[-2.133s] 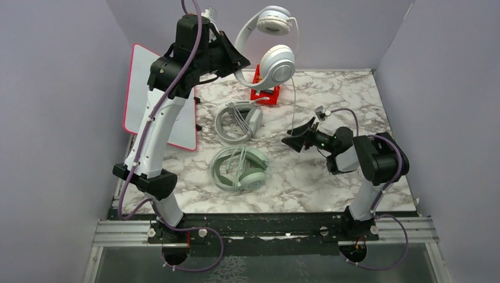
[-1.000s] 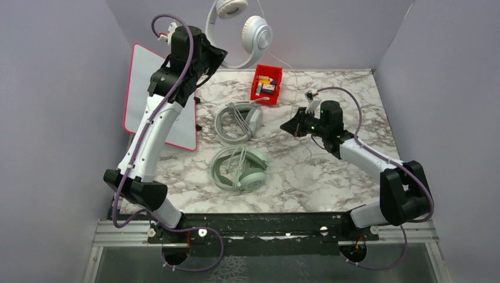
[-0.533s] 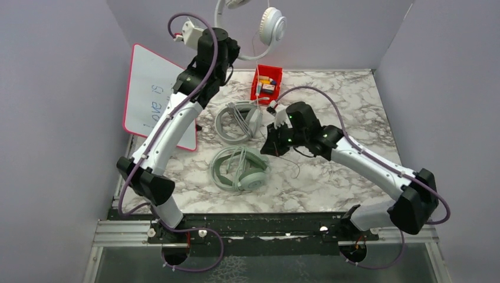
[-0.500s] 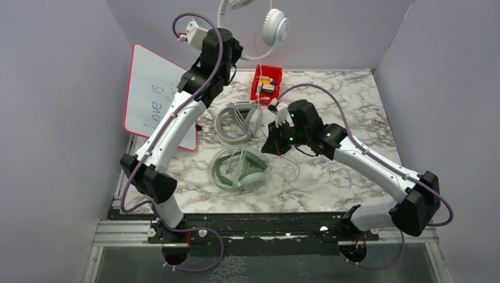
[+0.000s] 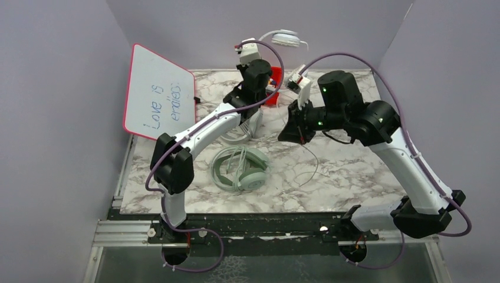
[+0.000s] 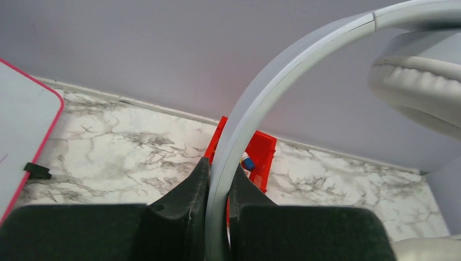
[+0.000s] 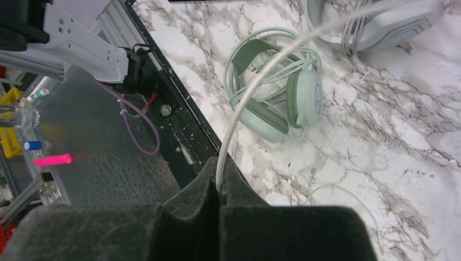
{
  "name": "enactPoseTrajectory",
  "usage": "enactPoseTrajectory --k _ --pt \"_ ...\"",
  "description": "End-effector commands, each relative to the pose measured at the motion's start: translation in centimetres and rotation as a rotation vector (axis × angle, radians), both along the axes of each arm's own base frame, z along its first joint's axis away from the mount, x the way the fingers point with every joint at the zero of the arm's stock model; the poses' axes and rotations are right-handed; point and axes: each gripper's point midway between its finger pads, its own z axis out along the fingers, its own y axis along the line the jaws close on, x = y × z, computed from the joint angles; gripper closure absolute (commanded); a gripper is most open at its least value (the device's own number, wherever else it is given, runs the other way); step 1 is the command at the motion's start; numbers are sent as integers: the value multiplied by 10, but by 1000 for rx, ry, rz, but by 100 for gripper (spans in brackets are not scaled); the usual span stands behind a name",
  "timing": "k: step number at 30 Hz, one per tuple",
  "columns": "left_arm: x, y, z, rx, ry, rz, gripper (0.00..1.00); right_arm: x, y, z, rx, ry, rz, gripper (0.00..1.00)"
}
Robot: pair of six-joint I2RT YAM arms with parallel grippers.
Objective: Wrap the headphones
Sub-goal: Wrap the headphones cable around the headphones.
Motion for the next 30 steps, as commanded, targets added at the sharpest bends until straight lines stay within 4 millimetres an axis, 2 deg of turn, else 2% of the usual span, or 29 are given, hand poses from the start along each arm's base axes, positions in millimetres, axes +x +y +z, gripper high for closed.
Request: enactPoseTrajectory --k 1,3,6,9,14,16,19,22,24,26,27,28,30 --pt "-14 11 62 58 -189 -4 100 -18 -29 1 -148 43 6 99" --pt "-18 2 52 137 -184 -71 100 -12 -36 14 -163 0 -29 99" --pt "-31 -9 32 219 -181 -165 100 -3 -35 26 -153 -44 -53 99" --pt "-46 -6 21 227 -184 -212 100 8 -35 32 -155 -77 -92 99" --pt "-65 -1 10 220 -172 -271 100 17 -31 67 -73 -162 -124 99" --pt "-73 -2 10 229 -163 -314 100 29 -44 70 -107 -198 -220 99" --pt "-87 -7 9 245 -141 -402 100 55 -78 73 -183 -276 -446 99" --pt "-100 -4 4 276 -87 -447 100 71 -100 88 -188 -366 -583 99" --pt "-105 -3 -4 330 -30 -481 100 74 -95 98 -181 -419 -542 99" --pt "-109 -4 -12 360 17 -513 100 70 -69 103 -152 -469 -359 99" --pt "-114 -7 -19 377 41 -550 100 64 -53 101 -127 -484 -243 99" --pt "-119 -10 -24 392 48 -588 100 64 -44 99 -128 -502 -184 99" --pt "-126 -12 -32 403 56 -631 100 70 -38 90 -170 -511 -142 99"
